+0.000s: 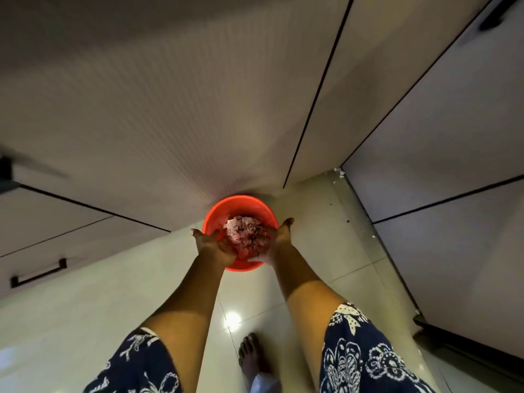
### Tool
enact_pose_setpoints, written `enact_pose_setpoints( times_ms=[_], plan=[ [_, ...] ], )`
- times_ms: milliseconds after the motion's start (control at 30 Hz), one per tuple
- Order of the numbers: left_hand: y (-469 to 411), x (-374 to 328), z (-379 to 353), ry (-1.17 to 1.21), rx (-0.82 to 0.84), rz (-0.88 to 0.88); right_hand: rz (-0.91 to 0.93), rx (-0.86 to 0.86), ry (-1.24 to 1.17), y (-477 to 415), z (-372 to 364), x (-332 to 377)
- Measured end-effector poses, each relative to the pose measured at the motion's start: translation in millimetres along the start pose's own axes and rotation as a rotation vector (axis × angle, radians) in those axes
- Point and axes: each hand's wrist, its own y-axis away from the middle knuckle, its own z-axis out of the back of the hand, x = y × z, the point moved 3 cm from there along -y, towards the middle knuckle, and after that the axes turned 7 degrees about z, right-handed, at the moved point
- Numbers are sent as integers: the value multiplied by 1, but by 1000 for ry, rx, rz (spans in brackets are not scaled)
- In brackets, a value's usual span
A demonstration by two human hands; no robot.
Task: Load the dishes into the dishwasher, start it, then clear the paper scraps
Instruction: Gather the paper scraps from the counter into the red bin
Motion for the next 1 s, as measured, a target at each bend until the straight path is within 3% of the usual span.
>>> enact_pose_setpoints(
  times_ms=[333,533,667,767,900,933,1000],
  plan=[
    [241,64,-48,-105,237,-43,371,19,-97,252,28,34],
    [353,121,-161,-422,584,-150,679,203,-224,373,73,113],
    [409,165,-253,-682,751,-274,905,186,-180,450,112,182],
    [430,200,-318,-930,764,-526,1141,-29,-71,488,156,237],
    [424,246,-391,-1286,817,-947,1524,-751,620,506,228,303],
    [415,254,-402,-1403,802,-1014,1533,-901,801,504,240,312],
    [399,271,-422,-1622,760,-1146,1423,-1017,1072,490,260,328]
  ],
)
